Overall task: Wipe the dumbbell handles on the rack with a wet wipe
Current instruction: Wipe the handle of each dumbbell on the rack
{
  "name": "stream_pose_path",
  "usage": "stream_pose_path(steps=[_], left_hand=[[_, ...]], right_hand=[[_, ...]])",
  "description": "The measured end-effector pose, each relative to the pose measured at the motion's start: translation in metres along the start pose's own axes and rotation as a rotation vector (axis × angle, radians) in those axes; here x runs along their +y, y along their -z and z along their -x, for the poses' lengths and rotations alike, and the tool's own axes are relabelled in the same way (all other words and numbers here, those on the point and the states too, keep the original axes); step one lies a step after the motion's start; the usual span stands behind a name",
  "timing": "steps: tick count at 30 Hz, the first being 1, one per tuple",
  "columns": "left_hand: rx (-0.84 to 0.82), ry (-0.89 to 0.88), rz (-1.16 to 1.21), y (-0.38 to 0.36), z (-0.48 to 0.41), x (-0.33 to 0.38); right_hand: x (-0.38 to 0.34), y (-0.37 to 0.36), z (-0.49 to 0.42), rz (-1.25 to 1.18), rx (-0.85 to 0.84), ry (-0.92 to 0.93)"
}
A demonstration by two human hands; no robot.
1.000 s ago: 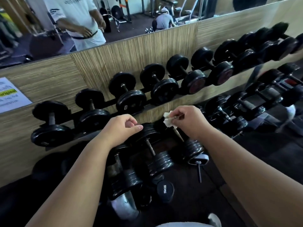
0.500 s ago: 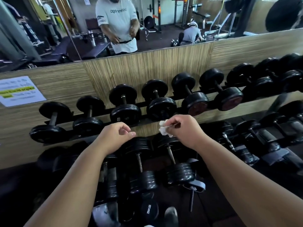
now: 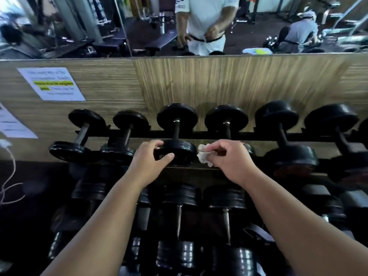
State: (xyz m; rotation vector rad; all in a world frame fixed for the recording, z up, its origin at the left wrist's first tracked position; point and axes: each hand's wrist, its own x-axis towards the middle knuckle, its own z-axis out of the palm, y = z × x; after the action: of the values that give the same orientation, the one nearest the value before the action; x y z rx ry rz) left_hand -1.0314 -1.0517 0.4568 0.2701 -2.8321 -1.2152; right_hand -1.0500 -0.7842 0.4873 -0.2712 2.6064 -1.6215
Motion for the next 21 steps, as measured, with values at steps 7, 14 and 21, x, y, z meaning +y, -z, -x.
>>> stream_pose_path(steps=[7,14,21], left_hand=[[0.122,0.046,-0.116,-0.054,-0.073,-0.007],[0.595,-0.142,-0.152,-0.106,-0.092,-0.035],[0.785,-0.241,-0.146,-0.119,-0.099,-0.044]], right_hand=[[0.008,-0.026,-0.115,0.009,-0.080,0.016],[0.030,-0.042,-0.186,0.111,-0.136,0.031],[0.046,-0.099,-0.236,0.200,-0.048,0.007]])
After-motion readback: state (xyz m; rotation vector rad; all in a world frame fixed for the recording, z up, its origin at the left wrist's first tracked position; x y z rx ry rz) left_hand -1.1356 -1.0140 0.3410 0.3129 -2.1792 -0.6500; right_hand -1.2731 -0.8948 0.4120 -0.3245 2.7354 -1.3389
